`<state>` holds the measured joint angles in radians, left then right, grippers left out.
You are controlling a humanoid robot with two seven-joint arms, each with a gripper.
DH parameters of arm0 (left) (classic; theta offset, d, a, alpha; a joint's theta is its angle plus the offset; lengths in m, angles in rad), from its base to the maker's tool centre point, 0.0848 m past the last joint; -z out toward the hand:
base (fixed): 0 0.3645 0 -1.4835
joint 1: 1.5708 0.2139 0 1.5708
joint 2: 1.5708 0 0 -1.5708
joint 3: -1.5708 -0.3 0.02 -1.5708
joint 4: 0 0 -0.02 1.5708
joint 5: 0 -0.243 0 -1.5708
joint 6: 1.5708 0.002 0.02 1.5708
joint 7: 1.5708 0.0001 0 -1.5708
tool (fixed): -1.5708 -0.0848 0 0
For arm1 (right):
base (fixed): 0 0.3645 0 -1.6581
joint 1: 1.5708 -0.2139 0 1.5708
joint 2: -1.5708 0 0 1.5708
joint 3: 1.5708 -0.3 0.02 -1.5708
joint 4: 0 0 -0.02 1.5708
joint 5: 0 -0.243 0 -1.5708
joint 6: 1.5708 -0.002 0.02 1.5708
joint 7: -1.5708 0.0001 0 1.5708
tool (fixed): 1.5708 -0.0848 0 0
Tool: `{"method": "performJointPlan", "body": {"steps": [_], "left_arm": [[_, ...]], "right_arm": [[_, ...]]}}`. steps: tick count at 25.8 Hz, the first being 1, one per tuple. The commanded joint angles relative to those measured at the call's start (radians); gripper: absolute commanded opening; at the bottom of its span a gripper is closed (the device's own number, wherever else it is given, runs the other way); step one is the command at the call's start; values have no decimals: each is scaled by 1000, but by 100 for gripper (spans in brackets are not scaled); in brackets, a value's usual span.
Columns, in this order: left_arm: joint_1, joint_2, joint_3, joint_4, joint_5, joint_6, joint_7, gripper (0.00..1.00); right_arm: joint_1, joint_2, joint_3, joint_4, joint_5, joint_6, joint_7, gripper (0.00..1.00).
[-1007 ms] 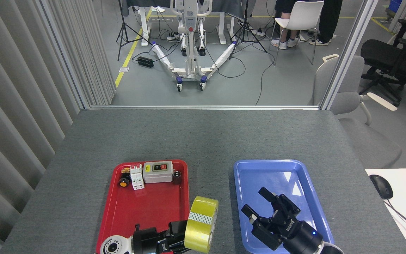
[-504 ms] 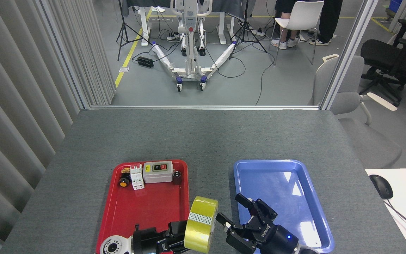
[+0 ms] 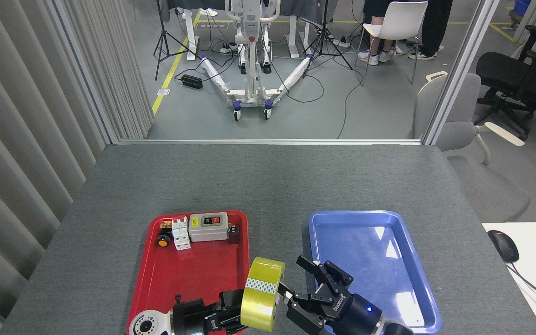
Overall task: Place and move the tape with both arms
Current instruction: 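Move the right gripper toward the tape held by the left gripper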
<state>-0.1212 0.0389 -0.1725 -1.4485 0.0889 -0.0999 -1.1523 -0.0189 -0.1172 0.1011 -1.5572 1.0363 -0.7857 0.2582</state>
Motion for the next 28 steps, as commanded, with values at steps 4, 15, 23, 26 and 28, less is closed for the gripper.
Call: {"method": "performJointPlan", "body": {"steps": [4, 15, 23, 26, 28], "left_arm": [[0, 1, 7, 2, 0, 0, -4, 0], [0, -1, 16, 8, 0, -3, -37, 0], [-2, -2, 18, 19, 0, -20, -41, 0], [-3, -4, 19, 25, 0, -21, -41, 0], [-5, -2, 24, 27, 0, -21, -41, 0]], "right_arm": [[-52, 2, 54, 43, 1, 0, -1, 80], [-56, 2, 68, 52, 2, 0, -1, 65], [-52, -9, 69, 59, 2, 0, -1, 55], [-50, -10, 75, 60, 2, 0, -1, 55], [-49, -13, 77, 60, 2, 0, -1, 55]]}}
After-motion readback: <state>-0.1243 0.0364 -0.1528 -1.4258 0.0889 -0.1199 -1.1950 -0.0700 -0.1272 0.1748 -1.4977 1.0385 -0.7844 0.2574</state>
